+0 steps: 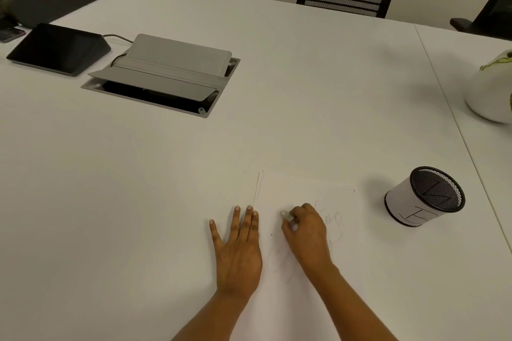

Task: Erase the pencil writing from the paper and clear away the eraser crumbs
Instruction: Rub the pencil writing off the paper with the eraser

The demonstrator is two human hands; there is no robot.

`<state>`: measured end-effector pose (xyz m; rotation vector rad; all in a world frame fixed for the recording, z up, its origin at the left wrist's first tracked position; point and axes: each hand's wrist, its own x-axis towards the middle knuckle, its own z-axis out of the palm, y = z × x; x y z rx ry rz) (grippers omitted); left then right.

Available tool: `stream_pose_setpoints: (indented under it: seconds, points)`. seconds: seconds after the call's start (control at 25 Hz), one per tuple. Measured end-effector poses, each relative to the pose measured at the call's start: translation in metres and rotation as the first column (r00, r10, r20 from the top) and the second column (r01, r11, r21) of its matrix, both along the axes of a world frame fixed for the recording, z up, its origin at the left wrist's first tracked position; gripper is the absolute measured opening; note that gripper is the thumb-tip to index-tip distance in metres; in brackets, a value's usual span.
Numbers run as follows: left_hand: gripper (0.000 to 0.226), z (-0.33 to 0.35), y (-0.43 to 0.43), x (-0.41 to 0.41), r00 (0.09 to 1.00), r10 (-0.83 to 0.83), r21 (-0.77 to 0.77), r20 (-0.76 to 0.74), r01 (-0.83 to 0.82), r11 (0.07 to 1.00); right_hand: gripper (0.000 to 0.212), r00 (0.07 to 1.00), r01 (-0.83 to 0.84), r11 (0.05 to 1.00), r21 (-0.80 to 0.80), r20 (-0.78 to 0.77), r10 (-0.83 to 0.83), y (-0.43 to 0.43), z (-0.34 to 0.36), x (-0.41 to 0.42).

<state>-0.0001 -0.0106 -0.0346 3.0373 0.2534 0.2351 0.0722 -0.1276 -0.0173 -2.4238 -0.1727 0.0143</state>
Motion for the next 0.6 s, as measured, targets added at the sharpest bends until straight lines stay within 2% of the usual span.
stream_pose_setpoints:
  seconds: [0.2,0.28,0.44,0.52,0.6]
  points:
    - [0.067,0.001,0.000,0.000,1.000,0.004,0.028,-0.022,-0.004,1.000,0.024,0.982,0.190,0.981,0.031,0.007,-0.190,-0.013,0.009,0.025]
    - [0.068,-0.001,-0.001,0.001,1.000,0.003,0.044,-0.028,-0.002,0.999,0.025,0.986,0.164,0.985,0.046,-0.013,-0.163,-0.010,0.008,0.014]
    - [0.069,0.000,-0.002,0.002,1.000,0.012,0.037,-0.022,-0.011,0.999,0.028,0.997,-0.072,0.996,0.048,0.002,0.072,-0.001,-0.001,-0.037]
    - [0.070,0.000,-0.001,0.001,0.999,0.015,0.034,-0.036,-0.013,0.999,0.029,0.998,-0.062,0.998,0.023,0.013,0.062,-0.013,-0.001,-0.028]
    - [0.070,-0.002,0.001,0.000,0.999,0.002,0.037,-0.043,-0.001,0.999,0.029,0.998,0.053,0.999,0.006,0.015,-0.053,-0.031,0.003,-0.005]
